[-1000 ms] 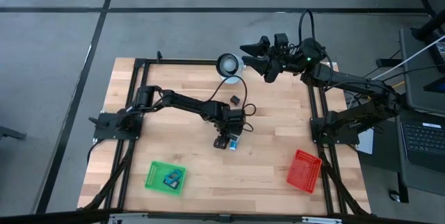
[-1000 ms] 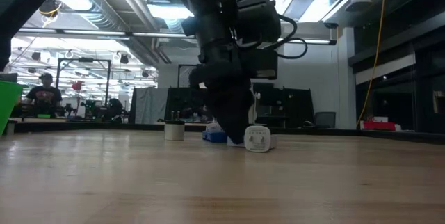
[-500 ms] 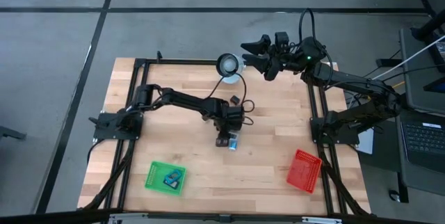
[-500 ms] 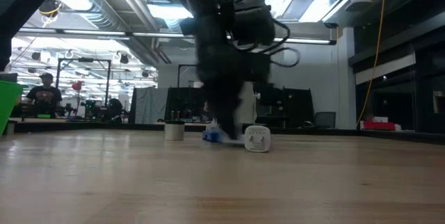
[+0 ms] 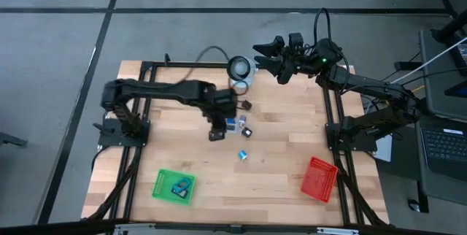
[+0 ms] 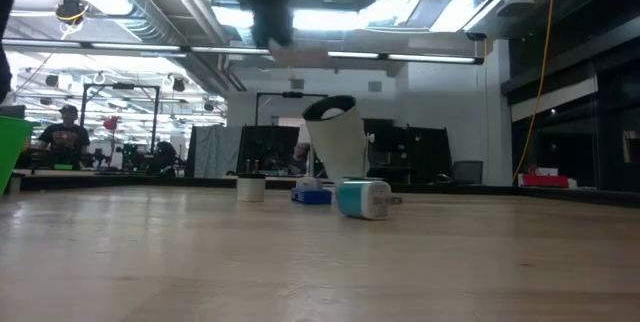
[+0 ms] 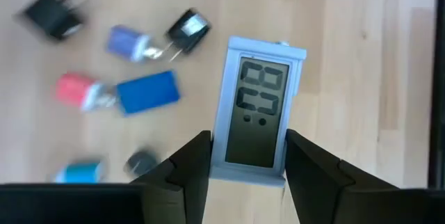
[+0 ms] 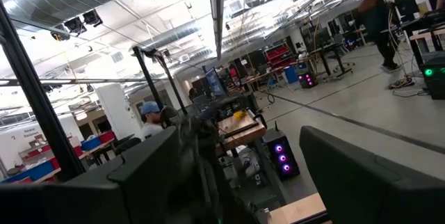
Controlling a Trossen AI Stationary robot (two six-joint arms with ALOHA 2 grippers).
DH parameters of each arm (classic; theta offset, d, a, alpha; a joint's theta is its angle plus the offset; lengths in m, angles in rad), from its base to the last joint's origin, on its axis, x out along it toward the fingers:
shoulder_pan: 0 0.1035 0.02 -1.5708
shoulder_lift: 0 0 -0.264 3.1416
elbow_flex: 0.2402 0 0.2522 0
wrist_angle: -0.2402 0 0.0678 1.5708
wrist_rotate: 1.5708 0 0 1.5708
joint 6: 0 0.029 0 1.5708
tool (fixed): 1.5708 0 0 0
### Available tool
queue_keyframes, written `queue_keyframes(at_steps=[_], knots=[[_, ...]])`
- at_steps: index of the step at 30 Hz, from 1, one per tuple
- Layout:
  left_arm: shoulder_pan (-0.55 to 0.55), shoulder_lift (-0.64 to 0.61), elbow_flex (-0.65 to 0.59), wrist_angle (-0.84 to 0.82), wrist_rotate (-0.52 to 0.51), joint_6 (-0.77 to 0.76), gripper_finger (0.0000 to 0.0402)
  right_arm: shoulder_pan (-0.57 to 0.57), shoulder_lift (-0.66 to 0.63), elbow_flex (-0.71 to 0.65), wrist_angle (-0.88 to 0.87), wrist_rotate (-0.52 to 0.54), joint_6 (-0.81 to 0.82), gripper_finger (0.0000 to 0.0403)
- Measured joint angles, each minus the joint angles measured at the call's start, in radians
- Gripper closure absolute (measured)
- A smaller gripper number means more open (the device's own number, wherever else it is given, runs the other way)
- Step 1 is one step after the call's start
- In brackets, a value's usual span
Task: Pick & Place Office items
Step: Put the white digital clock into the green bin
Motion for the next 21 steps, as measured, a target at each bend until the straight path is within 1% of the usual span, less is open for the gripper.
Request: queue_keyframes(at_steps=[2,5,9,12,14,17,21], knots=[[-0.028,-0.057,0.0,-0.072,-0.03,-0.037,0.0251,0.0,0.0,0.0,0.0,0.0,0.0,0.0096],[-0.09,-0.127,0.0,-0.196,-0.04,-0.104,0.0251,0.0,0.0,0.0,0.0,0.0,-0.001,0.0096],[-0.203,-0.211,-0.06,-0.264,-0.086,-0.253,0.0251,0.0,0.0,0.0,0.0,0.0,-0.003,0.0096],[-0.322,-0.264,-0.154,-0.236,-0.08,-0.408,0.0251,0.0,0.0,0.0,0.0,0.0,-0.007,0.0096],[-0.413,-0.285,-0.226,-0.185,-0.09,-0.509,0.0251,0.0,0.0,0.0,0.0,0.0,-0.007,0.0096],[-0.556,-0.297,-0.331,-0.065,-0.103,-0.678,0.0251,0.0,0.0,0.0,0.0,0.0,-0.008,0.0096],[-0.711,-0.292,-0.457,0.121,-0.114,-0.898,0.0251,0.0,0.0,0.0,0.0,-0.001,-0.01,0.0096]])
